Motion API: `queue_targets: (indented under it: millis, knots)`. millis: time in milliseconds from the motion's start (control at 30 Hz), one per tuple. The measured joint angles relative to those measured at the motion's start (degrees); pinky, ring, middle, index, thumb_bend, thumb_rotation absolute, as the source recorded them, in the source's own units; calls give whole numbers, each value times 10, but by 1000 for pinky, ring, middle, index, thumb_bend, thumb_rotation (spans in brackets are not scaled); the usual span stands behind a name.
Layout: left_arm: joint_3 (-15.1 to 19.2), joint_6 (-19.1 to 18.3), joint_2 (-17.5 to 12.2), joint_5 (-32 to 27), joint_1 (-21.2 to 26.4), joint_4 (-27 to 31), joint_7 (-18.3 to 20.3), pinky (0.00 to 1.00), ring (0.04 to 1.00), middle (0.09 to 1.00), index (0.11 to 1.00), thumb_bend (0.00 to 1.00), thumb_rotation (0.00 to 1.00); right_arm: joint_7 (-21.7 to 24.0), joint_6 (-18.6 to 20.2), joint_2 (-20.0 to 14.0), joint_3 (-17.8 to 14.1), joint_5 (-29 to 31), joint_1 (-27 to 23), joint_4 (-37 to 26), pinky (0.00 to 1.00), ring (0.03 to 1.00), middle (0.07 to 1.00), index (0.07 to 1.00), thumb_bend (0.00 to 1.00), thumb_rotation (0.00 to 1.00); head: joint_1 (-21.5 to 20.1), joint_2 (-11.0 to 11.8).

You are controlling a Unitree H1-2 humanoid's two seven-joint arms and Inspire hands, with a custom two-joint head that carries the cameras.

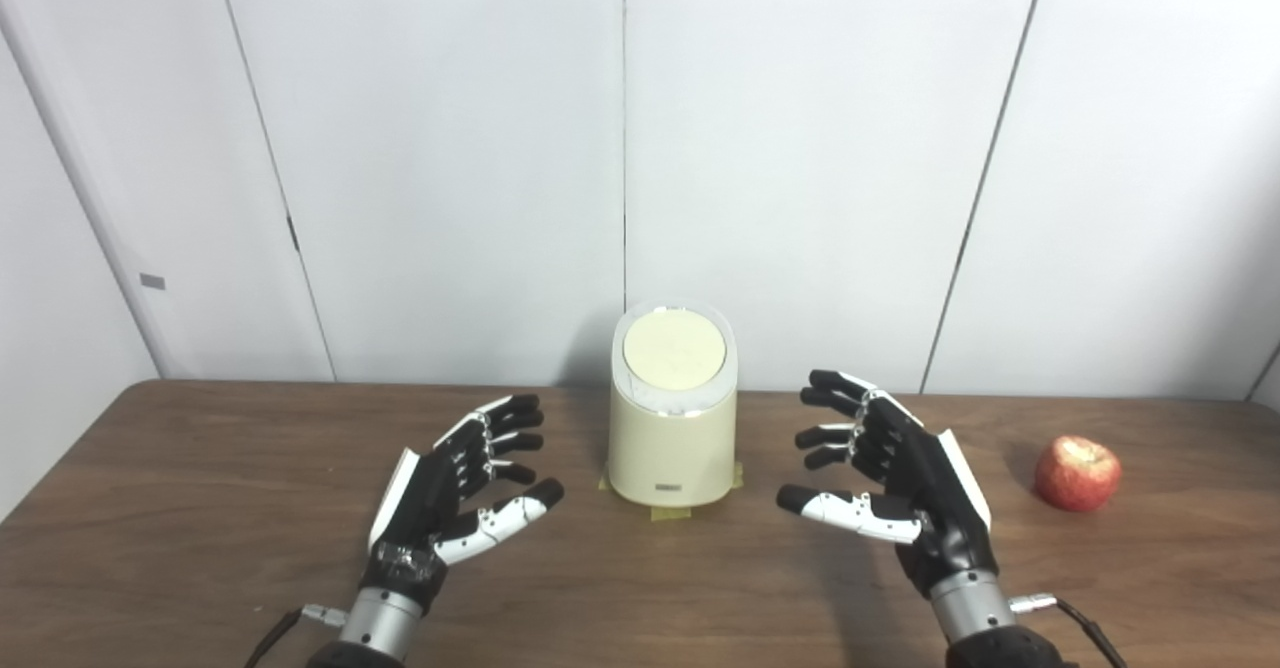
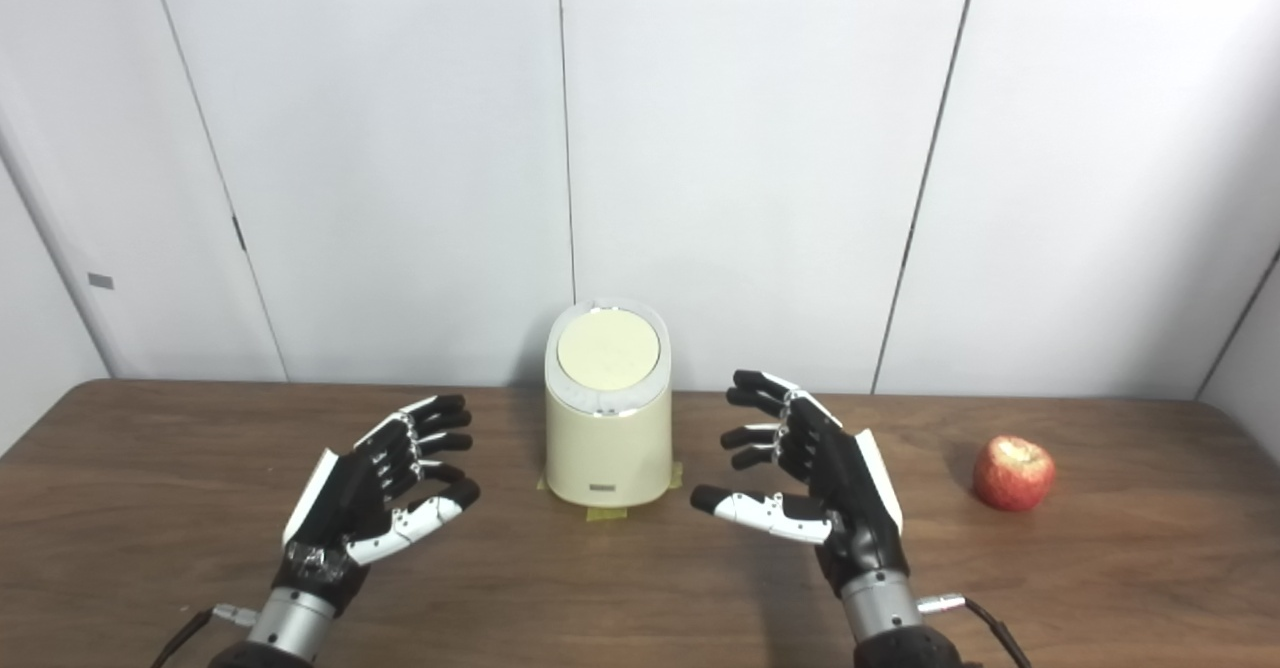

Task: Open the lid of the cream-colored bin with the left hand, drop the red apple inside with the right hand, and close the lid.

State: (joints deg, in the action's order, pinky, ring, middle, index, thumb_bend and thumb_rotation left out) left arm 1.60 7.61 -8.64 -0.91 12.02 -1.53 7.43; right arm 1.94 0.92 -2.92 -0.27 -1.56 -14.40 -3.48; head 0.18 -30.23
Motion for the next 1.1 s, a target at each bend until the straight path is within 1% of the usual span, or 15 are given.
queue_targets:
  millis: [433,533,633,700,767,867,933,1033,1100]
  knots:
    - [0,0,0,0,0,0,0,628,754,804,813,733,252,0,0,0,0,-1,0,0,538,604,750,747,821,150,-2,0]
    - [0,0,0,1,0,0,-1,633,758,804,812,741,263,0,1,0,1,-1,0,0,530,604,748,740,818,144,-3,3]
    - [0,0,5,12,0,0,-11,686,811,847,863,771,317,0,2,1,1,-2,0,0,532,601,747,743,820,147,1,4]
    - [0,0,14,30,2,0,-29,745,867,902,907,787,347,-1,2,1,1,-3,0,2,538,602,748,746,823,154,2,7]
    - [0,0,28,52,7,0,-50,792,898,930,919,804,368,-1,2,1,1,-3,-1,7,533,601,751,747,818,150,3,8]
    - [1,-10,50,76,36,-1,-79,914,941,949,922,800,360,-1,2,1,1,-3,-1,15,540,604,751,747,816,152,5,13]
    - [0,-20,57,89,66,-3,-92,939,951,952,927,803,360,-1,1,2,2,-4,-2,18,542,603,749,748,818,153,5,15]
    - [-1,-29,61,97,109,-13,-100,969,983,976,948,805,351,-1,0,1,3,-9,-5,20,538,599,751,752,817,157,6,16]
    - [-3,-41,61,103,135,-26,-103,939,996,988,960,806,329,-2,-3,1,3,-13,-7,22,540,597,751,752,816,156,8,18]
